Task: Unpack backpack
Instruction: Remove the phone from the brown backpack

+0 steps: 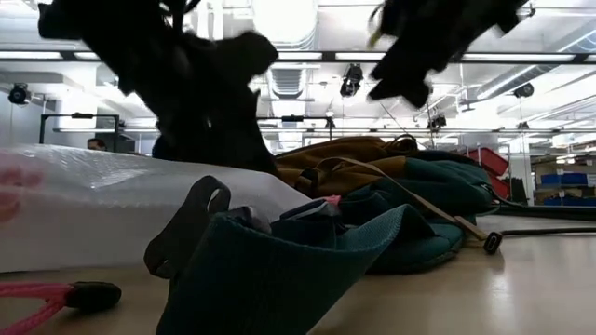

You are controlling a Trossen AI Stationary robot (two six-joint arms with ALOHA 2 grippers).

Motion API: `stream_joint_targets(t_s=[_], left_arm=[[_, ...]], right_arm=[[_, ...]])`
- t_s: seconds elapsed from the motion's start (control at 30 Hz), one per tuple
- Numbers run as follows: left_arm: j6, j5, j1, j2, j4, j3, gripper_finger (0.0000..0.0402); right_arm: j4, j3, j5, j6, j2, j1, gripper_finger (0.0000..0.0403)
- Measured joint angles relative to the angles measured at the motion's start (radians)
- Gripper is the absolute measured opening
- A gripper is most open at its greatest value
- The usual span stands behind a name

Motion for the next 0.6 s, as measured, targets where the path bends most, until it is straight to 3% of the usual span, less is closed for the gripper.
stream_joint_targets(t_s=[0.2,0.47,0.6], left_arm=[[-0.044,-0.032,0.001,0.031,0.091,0.000,0.0157],[-0.033,-0.100,0.016,0.030,0.126,-0.001,0.0157],[-0.059,-0.102,0.044,0.061,0.118,-0.016,0.0157]], right_arm=[[-0.008,0.073,-0.097,-0.093,0.247,-0.157,0.0153],[-0.019,0.248,-0.124,-0.192,0.507,-0.217,0.0185],[-0.101,0.345,-0.202,-0.229,0.597,-0.220,0.0198]])
